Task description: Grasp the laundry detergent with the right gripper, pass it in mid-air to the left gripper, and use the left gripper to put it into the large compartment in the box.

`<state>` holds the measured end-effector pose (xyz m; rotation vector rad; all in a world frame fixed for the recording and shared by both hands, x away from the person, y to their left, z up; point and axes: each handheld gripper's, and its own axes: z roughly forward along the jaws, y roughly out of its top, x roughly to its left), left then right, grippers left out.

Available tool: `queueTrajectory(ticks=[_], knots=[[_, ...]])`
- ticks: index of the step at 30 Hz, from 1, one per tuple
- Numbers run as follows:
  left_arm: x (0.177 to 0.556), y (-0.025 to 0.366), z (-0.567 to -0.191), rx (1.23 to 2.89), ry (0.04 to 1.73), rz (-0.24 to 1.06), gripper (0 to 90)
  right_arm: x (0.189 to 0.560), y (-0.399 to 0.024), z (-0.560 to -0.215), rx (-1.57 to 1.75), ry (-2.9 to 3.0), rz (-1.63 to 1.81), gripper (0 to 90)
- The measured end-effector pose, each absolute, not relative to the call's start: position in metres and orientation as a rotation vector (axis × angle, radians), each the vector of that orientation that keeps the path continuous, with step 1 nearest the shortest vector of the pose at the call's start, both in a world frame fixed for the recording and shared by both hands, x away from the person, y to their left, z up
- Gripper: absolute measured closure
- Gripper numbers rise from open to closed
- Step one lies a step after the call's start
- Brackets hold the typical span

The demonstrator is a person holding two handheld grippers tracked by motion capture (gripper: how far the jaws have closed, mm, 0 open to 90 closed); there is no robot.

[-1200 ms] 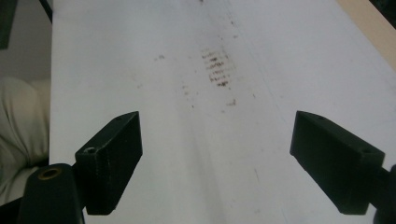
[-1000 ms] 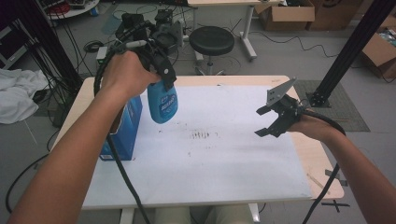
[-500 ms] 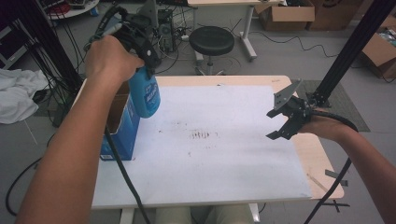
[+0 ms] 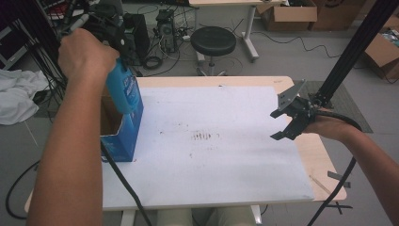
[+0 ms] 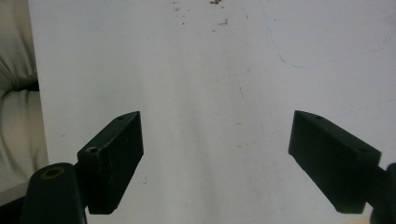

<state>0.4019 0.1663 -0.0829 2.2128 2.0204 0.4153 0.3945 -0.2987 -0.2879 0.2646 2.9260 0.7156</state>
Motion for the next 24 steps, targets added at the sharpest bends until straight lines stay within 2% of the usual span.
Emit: queueTrajectory(ticks=[10, 24], knots=[[0.392, 0.194, -0.08, 2.147, 2.086, 0.528, 38.5, 0.392, -0.296, -0.289, 0.256, 2.931, 0.729, 17.6], [0.39, 0.224, -0.116, 2.118, 2.076, 0.506, 38.5, 0.388, -0.294, -0.289, 0.261, 2.919, 0.738, 17.9]])
